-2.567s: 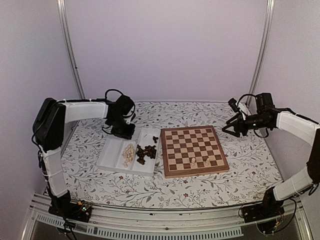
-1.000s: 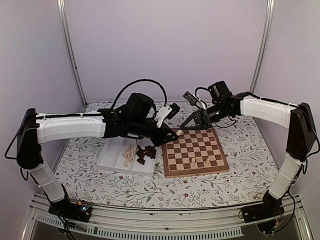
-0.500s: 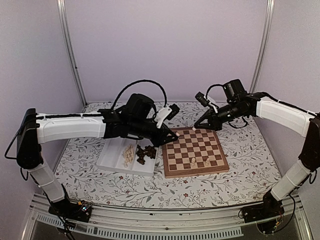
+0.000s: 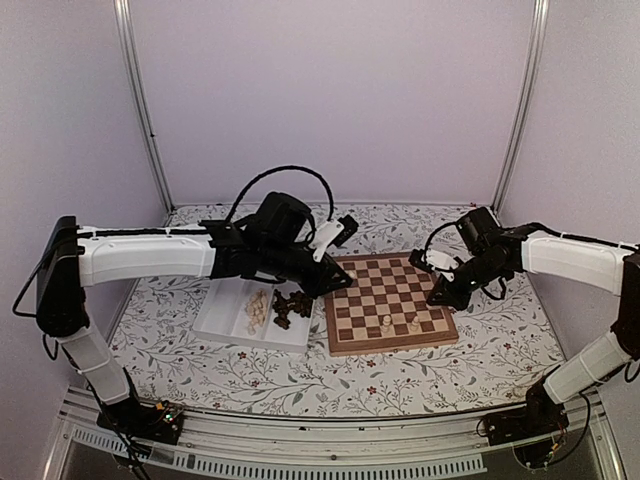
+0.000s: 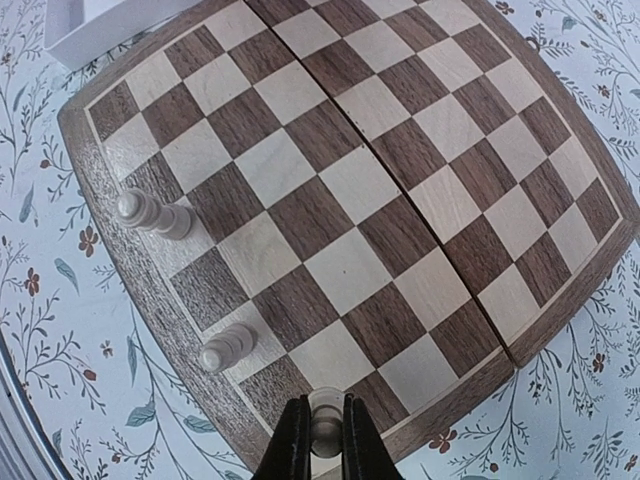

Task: Set up the chess pieces on the board
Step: Place the chess piece on the chessboard.

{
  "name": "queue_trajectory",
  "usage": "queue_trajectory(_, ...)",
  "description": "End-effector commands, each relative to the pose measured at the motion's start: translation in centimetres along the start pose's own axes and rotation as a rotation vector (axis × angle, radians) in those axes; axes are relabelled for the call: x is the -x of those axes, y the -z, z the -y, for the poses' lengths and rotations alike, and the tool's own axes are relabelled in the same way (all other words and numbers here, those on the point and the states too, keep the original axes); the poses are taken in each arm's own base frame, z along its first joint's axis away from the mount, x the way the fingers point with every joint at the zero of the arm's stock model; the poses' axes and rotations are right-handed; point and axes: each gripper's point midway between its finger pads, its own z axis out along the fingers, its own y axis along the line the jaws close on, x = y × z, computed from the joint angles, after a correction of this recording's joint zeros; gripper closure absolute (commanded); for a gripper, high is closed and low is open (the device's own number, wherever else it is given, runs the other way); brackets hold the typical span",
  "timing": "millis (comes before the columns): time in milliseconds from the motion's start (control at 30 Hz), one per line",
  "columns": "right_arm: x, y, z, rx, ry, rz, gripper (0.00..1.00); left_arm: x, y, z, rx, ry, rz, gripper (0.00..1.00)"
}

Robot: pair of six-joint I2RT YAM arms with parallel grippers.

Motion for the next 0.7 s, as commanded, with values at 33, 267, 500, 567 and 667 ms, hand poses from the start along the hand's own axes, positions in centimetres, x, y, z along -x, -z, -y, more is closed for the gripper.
queue_trajectory(33, -1.9, -1.2, 1.1, -0.053, 0.015, -0.069, 1.00, -0.8, -0.6, 0.3, 0.002, 0.001, -0.034, 1.00)
queue_trajectory(267, -3.1, -2.0, 1.9, -0.059, 0.007, -0.096, 1.00, -1.2, -1.0, 0.2, 0.001, 0.006, -0.047, 1.00)
queue_trajectory(500, -3.6, -2.6, 2.2, -0.042, -0.006, -0.103, 0.98, -1.4, -1.5, 0.3, -0.009, 0.010, -0.060, 1.00)
queue_trajectory(567, -3.6, -2.7, 2.0, -0.032, -0.009, -0.102, 0.97, -1.3, -1.4, 0.3, -0.009, 0.009, -0.059, 1.00)
queue_trajectory(667, -3.8, -2.8, 1.9, -0.023, -0.013, -0.105, 0.96, -1.4, -1.5, 0.3, -0.009, 0.009, -0.060, 1.00)
